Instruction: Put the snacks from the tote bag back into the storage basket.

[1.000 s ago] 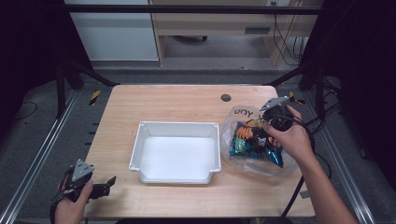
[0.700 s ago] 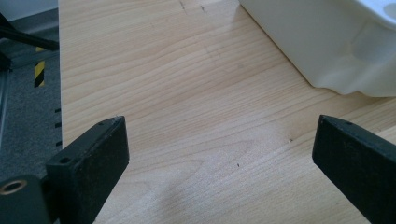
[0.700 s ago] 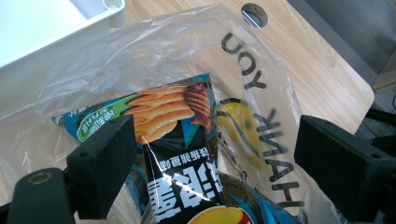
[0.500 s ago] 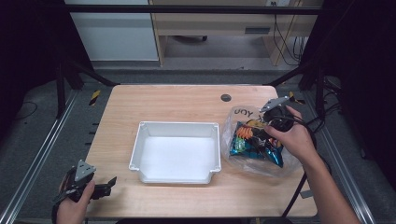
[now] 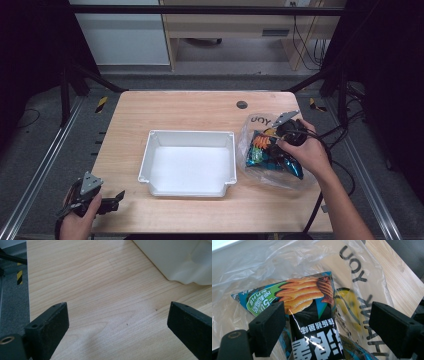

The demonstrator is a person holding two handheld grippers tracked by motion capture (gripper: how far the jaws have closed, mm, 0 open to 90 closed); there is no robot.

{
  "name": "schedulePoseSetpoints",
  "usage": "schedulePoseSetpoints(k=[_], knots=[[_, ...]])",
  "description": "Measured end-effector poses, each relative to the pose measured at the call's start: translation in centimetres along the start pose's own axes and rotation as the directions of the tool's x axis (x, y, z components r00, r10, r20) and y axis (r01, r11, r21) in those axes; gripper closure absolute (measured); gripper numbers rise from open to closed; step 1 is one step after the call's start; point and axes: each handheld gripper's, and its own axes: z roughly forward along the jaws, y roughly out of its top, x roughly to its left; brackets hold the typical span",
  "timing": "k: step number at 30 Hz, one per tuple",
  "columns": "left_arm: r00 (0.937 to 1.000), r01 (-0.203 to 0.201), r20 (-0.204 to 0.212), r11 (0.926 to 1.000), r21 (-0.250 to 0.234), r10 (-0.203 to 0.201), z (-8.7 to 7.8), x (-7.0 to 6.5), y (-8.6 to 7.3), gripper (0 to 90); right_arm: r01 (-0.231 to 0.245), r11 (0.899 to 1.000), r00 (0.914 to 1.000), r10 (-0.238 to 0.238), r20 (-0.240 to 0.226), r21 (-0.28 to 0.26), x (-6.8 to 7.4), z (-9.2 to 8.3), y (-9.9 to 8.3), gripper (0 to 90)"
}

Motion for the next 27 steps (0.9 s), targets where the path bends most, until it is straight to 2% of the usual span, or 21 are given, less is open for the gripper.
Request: schedulePoseSetpoints(k=[1, 3, 4, 7, 12, 15, 20, 27], knots=[[1.0000, -0.004, 0.001, 1.0000, 0.005, 0.004, 0.2, 0.0, 0.1, 3.4, -0.001, 1.000, 0.9999, 0.001, -0.016, -0.002, -0.1, 0.1, 0.1, 14.3], [1.0000, -0.007, 0.001, 0.9999, 0.010, 0.007, 0.2, 0.0, 0.1, 3.3, 0.003, 1.000, 0.9998, -0.003, -0.018, 0.001, -0.1, 0.2, 0.2, 14.3], [1.0000, -0.001, -0.001, 1.0000, 0.006, 0.001, 0.2, 0.0, 0.0, 3.3, 0.015, 1.000, 0.9998, -0.015, -0.013, 0.022, -0.3, 0.3, 0.3, 14.2], [1.0000, 0.000, -0.003, 1.0000, 0.004, 0.000, 0.1, 0.0, 0.0, 3.3, 0.015, 1.000, 0.9998, -0.014, -0.016, 0.023, -0.4, 0.2, 0.4, 14.2], [1.0000, -0.003, -0.001, 0.9999, 0.012, 0.003, 0.0, 0.0, -0.1, 3.3, 0.026, 0.999, 0.9989, -0.024, -0.041, 0.036, -0.3, 0.4, 0.3, 13.3], [1.0000, -0.002, -0.001, 0.9999, 0.012, 0.002, 0.1, -0.1, -0.1, 3.3, 0.040, 0.998, 0.9972, -0.036, -0.065, 0.057, 0.0, 0.7, -0.1, 13.0], [1.0000, -0.008, 0.003, 0.9998, 0.017, 0.008, 0.3, -0.1, 0.0, 3.3, 0.059, 0.994, 0.9958, -0.052, -0.075, 0.089, 0.0, 1.1, -0.6, 13.0], [0.9999, -0.015, 0.001, 0.9995, 0.026, 0.015, 0.4, -0.2, 0.0, 3.3, 0.062, 0.990, 0.9946, -0.051, -0.091, 0.128, -0.3, 2.0, -1.5, 13.0]])
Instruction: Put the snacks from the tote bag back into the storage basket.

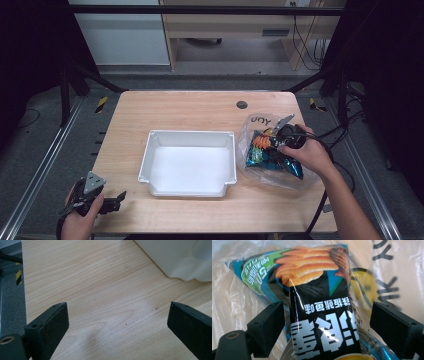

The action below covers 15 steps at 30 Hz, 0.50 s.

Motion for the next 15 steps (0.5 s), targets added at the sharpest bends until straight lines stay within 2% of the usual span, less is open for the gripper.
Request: schedulePoseSetpoints(k=[15], knots=[[1.0000, -0.003, 0.003, 1.0000, 0.007, 0.003, 0.1, 0.0, 0.0, 3.3, 0.015, 0.999, 0.9996, -0.014, -0.025, 0.045, -0.1, 1.5, -0.1, 11.6]])
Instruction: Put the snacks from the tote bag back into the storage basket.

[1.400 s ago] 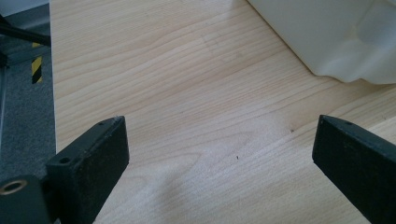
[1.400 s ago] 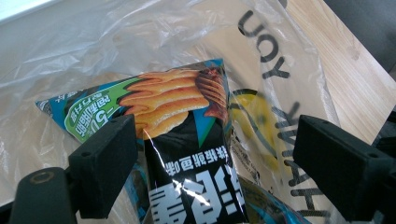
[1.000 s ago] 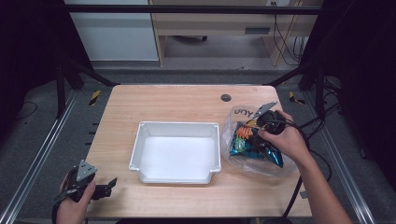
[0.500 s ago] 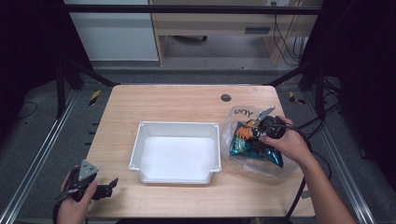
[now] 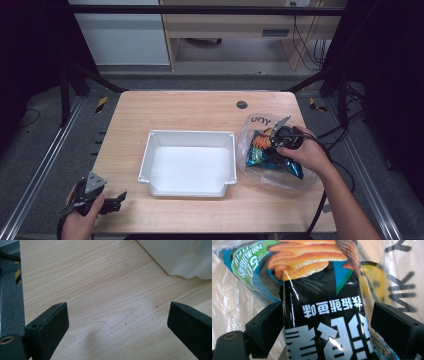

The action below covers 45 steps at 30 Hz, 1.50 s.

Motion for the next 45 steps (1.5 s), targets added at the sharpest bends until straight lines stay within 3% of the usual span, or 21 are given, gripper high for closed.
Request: schedulePoseSetpoints(k=[14, 38, 41, 45], knots=[[1.0000, -0.001, 0.000, 1.0000, 0.001, 0.001, 0.0, 0.1, 0.0, 3.3, 0.005, 0.999, 1.0000, -0.005, -0.006, 0.034, -0.1, 1.0, -0.4, 11.3], [1.0000, -0.005, 0.005, 1.0000, 0.007, 0.005, 0.1, 0.0, 0.0, 3.3, -0.027, 0.997, 0.9996, 0.028, -0.010, 0.071, 0.2, 1.8, -0.9, 6.6], [1.0000, -0.005, 0.005, 1.0000, 0.008, 0.005, 0.1, 0.0, 0.0, 3.3, -0.013, 0.998, 0.9999, 0.014, -0.010, 0.063, 0.1, 1.7, -1.0, 11.1], [0.9999, -0.008, 0.007, 0.9999, 0.011, 0.008, 0.1, 0.0, 0.0, 3.3, -0.032, 0.998, 0.9991, 0.033, -0.024, 0.054, 0.1, 1.4, -1.1, 19.6]])
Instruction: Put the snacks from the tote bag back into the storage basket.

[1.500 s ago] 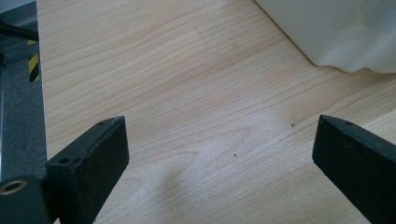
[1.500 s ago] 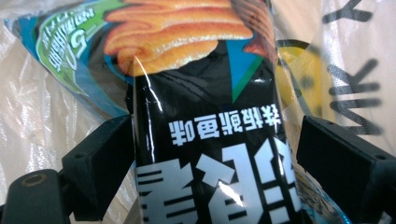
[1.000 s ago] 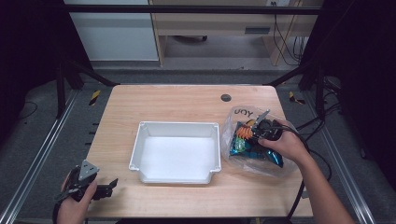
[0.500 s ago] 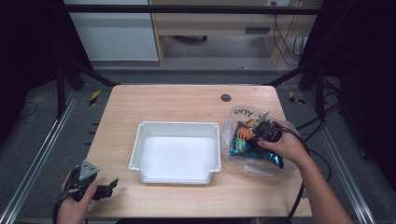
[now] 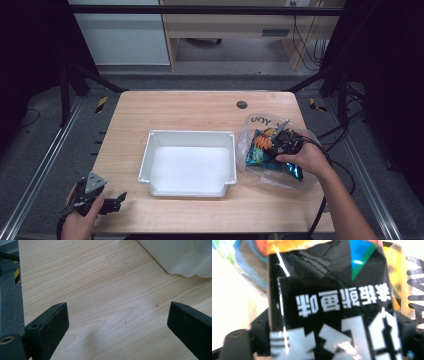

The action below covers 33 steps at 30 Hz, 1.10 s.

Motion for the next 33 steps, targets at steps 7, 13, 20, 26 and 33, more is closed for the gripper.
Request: schedulePoseSetpoints(k=[7, 13, 20, 26, 33], knots=[[1.0000, -0.002, 0.001, 1.0000, 0.001, 0.002, 0.0, -0.1, 0.0, 3.3, 0.019, 1.000, 0.9998, -0.019, -0.001, -0.023, -0.1, -0.9, -0.3, 33.0], [1.0000, 0.000, 0.003, 1.0000, 0.002, 0.000, 0.0, 0.0, 0.0, 3.3, 0.030, 0.998, 0.9995, -0.030, 0.004, -0.047, 0.0, -1.8, -0.4, 39.0], [1.0000, -0.002, 0.005, 1.0000, 0.003, 0.002, 0.1, 0.0, 0.0, 3.3, 0.029, 0.995, 0.9991, -0.026, 0.032, -0.090, 0.3, -3.4, -0.8, 39.3], [1.0000, -0.004, 0.005, 1.0000, 0.005, 0.004, 0.1, 0.0, 0.0, 3.3, 0.020, 0.995, 0.9970, -0.012, 0.077, -0.102, -0.1, -4.4, -1.4, 39.4], [1.0000, -0.002, 0.008, 1.0000, 0.000, 0.002, 0.1, -0.1, 0.0, 3.3, 0.015, 0.986, 0.9966, -0.001, 0.083, -0.169, -0.2, -5.8, -1.9, 39.8]])
